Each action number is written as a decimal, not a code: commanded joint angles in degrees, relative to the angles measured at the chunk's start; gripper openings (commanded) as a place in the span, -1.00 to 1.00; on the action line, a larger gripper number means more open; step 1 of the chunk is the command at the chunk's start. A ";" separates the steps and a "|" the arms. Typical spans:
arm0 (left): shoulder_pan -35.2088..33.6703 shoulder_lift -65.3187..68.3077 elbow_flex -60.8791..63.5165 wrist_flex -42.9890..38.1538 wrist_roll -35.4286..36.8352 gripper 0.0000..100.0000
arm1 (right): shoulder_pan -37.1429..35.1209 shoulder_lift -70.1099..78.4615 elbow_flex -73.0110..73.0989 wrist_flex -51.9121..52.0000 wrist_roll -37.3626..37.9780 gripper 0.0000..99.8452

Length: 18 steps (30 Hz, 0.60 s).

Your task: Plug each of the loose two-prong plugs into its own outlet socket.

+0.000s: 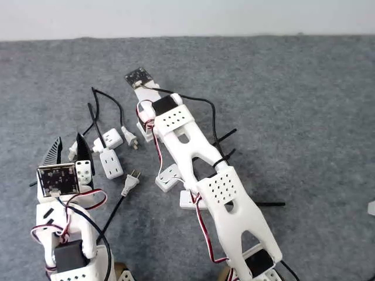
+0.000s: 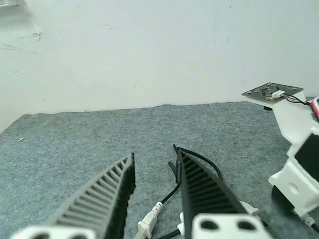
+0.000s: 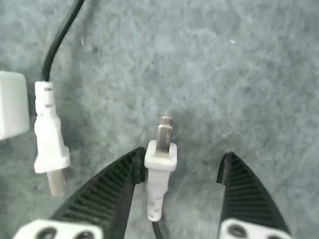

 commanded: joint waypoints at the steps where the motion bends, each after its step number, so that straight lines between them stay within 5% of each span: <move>1: -0.09 -0.44 -0.48 -1.49 0.97 -0.73 | -0.57 -0.13 -3.60 -1.36 1.05 -0.55; 4: -0.09 -0.44 -0.48 -1.49 0.97 -0.73 | -0.57 0.31 -3.69 -1.45 1.05 -0.68; 7: -0.09 -0.44 -0.48 -1.49 1.05 -0.73 | -0.40 0.22 -3.69 -1.19 0.79 -1.00; 18: -0.09 -0.44 -0.48 -1.49 1.14 -0.73 | -0.13 -2.24 -14.59 8.66 1.32 -0.98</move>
